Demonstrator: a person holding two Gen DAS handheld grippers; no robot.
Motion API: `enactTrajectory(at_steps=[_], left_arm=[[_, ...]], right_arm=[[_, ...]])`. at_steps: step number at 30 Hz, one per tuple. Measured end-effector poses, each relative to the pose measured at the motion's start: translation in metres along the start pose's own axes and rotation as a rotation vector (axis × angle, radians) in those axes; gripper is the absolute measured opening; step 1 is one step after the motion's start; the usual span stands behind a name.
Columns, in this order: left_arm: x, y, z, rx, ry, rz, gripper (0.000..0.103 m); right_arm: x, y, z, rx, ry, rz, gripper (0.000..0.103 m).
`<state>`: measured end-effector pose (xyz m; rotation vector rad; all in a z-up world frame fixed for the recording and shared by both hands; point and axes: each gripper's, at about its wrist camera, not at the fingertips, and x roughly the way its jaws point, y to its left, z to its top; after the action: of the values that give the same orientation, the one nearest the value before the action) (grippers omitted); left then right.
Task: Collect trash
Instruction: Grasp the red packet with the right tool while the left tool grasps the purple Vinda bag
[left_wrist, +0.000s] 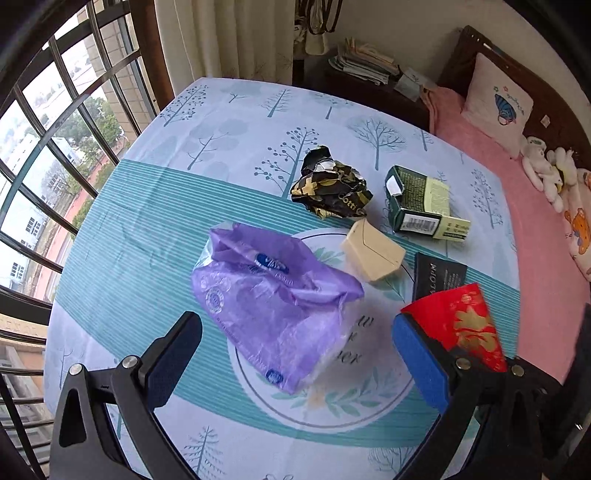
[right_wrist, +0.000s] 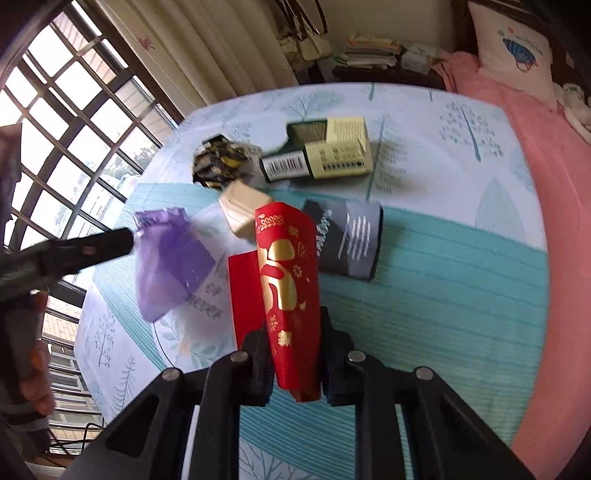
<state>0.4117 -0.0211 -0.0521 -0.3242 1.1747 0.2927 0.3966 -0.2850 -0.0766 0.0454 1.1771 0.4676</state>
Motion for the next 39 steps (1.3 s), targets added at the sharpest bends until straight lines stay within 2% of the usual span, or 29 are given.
enactTrajectory(at_steps=[8, 13, 18, 21, 22, 23, 25, 28, 33, 39], left_arm=[[0.046, 0.008, 0.017, -0.108, 0.090, 0.059, 0.102], [0.070, 0.023, 0.015, -0.145, 0.150, 0.092, 0.102], [0.086, 0.043, 0.010, -0.213, 0.211, 0.086, 0.100], [0.087, 0.052, 0.007, -0.237, 0.213, 0.067, 0.081], [0.084, 0.052, 0.007, -0.227, 0.196, 0.072, 0.070], [0.083, 0.053, 0.006, -0.211, 0.187, 0.072, 0.065], [0.079, 0.053, 0.006, -0.182, 0.170, 0.055, 0.039], [0.074, 0.055, 0.002, -0.166, 0.164, 0.022, 0.018], [0.057, 0.054, -0.010, -0.098, 0.117, -0.005, 0.009], [0.019, 0.049, -0.040, 0.062, 0.071, -0.044, 0.008]], right_arm=[[0.002, 0.005, 0.019, -0.031, -0.019, 0.018, 0.019], [0.008, 0.007, 0.017, -0.033, -0.006, 0.031, 0.019], [0.014, 0.011, 0.012, -0.041, 0.012, 0.030, 0.019], [0.015, 0.014, 0.009, -0.038, 0.015, 0.026, 0.018], [0.015, 0.014, 0.007, -0.037, 0.015, 0.025, 0.018], [0.014, 0.016, 0.006, -0.036, 0.015, 0.023, 0.018], [0.014, 0.018, 0.003, -0.033, 0.016, 0.019, 0.018], [0.011, 0.022, -0.002, -0.024, 0.012, 0.011, 0.018], [-0.001, 0.036, -0.016, -0.011, -0.006, -0.007, 0.018], [-0.025, 0.062, -0.040, 0.013, -0.045, -0.045, 0.018]])
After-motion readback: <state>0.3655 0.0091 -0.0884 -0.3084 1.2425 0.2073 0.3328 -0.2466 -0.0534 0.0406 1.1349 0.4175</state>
